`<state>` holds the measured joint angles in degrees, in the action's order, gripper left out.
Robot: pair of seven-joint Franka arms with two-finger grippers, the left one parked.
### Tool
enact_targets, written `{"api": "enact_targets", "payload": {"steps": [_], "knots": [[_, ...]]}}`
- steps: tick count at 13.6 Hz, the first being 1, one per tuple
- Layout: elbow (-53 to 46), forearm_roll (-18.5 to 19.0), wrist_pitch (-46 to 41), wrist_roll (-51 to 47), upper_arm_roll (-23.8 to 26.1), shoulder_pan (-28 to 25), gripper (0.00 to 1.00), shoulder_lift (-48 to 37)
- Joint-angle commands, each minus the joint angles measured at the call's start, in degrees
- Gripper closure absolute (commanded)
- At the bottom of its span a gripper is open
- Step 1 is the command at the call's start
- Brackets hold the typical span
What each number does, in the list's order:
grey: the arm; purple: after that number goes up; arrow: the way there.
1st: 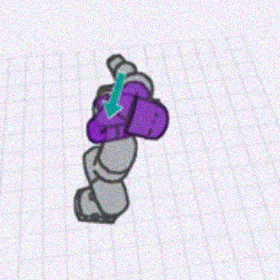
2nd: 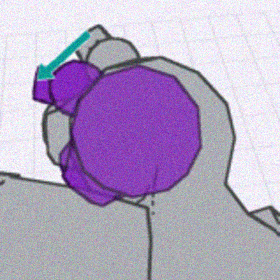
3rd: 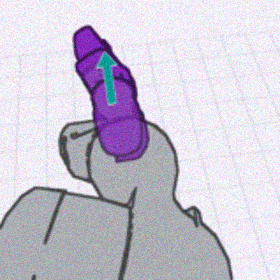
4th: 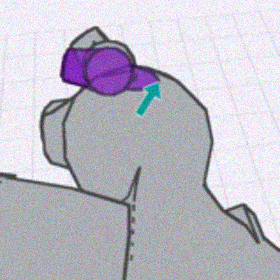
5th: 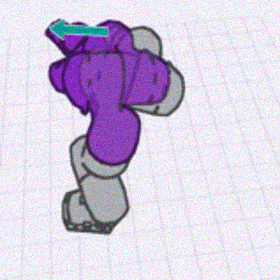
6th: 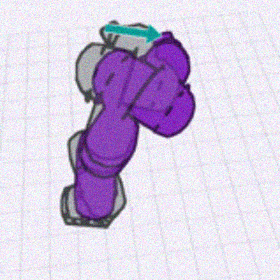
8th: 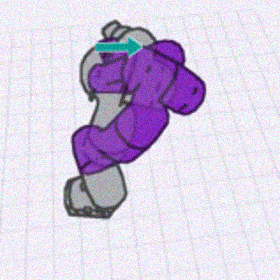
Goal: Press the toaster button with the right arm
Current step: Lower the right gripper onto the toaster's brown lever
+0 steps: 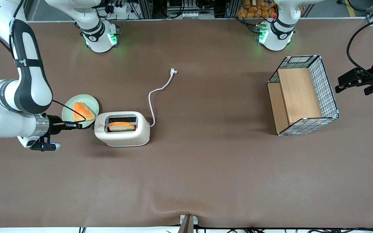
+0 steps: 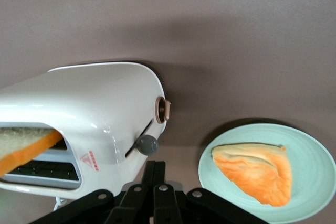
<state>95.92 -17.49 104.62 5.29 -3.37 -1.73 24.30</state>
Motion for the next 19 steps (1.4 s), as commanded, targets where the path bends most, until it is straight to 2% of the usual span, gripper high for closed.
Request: {"api": "enact_targets", "payload": {"steps": [1, 19], "knots": [[0.5, -2.2, 1.47, 0.07, -0.15, -0.29, 1.0, 0.92], [3.92, -3.34, 4.81, 0.07, -0.15, -1.78, 1.0, 2.07]]}}
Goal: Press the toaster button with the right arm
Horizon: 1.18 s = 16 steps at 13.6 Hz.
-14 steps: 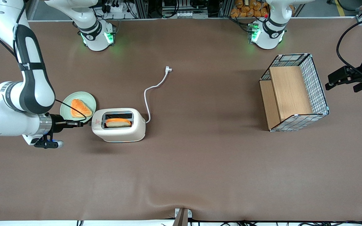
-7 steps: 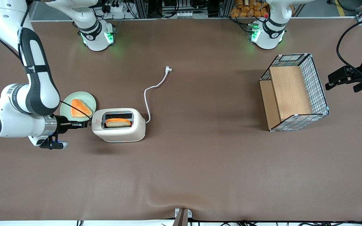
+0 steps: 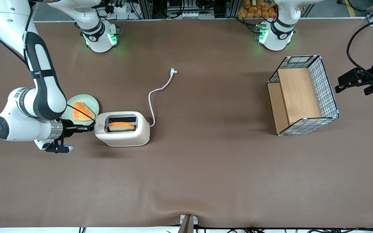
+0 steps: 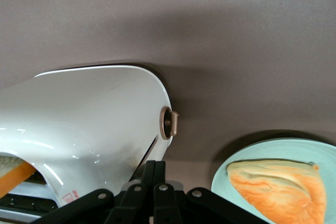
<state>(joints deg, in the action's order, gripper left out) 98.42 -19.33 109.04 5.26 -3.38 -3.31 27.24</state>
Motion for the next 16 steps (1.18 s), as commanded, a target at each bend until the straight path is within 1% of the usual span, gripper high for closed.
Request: {"api": "enact_targets", "payload": {"steps": [1, 3, 6, 9, 16], "knots": [[1.42, -1.5, -0.14, 0.1, -0.05, -0.2, 1.0, -1.13], [1.77, -1.5, 0.21, 0.1, -0.05, -0.2, 1.0, -0.87], [2.12, -2.73, -0.14, 0.1, -0.05, -0.38, 1.0, -1.13], [2.04, -2.73, -1.45, 0.1, -0.13, -0.38, 1.0, -1.66], [2.3, -2.73, -1.2, 0.1, -0.13, -0.38, 1.0, -1.66]]}}
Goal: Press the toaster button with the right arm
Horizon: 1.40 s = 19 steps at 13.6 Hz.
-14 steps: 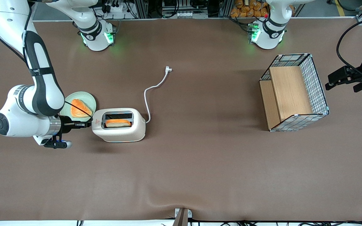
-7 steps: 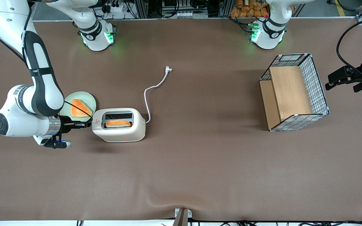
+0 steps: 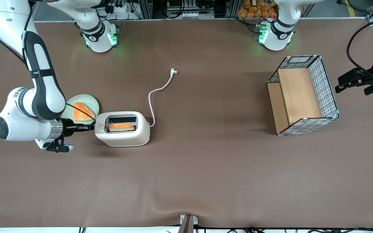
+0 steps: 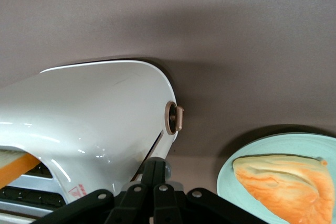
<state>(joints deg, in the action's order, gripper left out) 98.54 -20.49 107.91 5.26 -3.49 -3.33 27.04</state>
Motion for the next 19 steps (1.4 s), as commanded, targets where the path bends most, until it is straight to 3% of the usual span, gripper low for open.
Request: {"api": "enact_targets", "payload": {"steps": [1, 5, 11, 14, 19], "knots": [[2.18, -1.57, 0.02, 0.1, -0.02, -0.36, 1.0, -1.38], [2.27, -1.66, 0.72, 0.1, -0.02, -0.27, 1.0, -1.03], [5.69, -4.56, 4.68, 0.98, 0.07, -0.36, 1.0, -0.94], [6.13, -8.41, 5.64, 4.31, 0.07, -0.18, 1.0, 0.02], [6.31, -8.95, 6.43, 5.55, 0.07, -0.01, 1.0, 0.55]]}}
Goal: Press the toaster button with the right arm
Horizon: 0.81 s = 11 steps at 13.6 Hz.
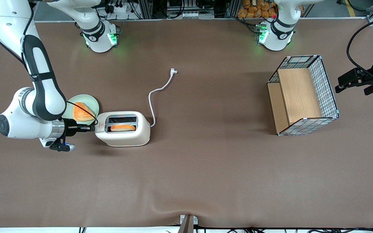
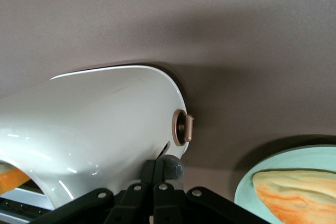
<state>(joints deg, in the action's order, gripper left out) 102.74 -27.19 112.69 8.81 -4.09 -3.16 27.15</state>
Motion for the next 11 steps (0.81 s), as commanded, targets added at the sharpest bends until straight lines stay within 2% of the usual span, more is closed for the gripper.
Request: {"api": "enact_targets", "payload": {"steps": [1, 4, 9, 11], "knots": [[2.11, -2.25, 1.92, 2.26, 0.66, -0.18, 1.0, 0.79], [2.2, -2.34, 2.45, 3.67, 0.66, 0.08, 1.0, 1.41], [2.2, -5.32, 3.41, 8.32, 0.66, 1.3, 1.0, 3.78], [2.2, -5.41, 3.59, 8.94, 0.66, 1.4, 1.0, 4.22]]}}
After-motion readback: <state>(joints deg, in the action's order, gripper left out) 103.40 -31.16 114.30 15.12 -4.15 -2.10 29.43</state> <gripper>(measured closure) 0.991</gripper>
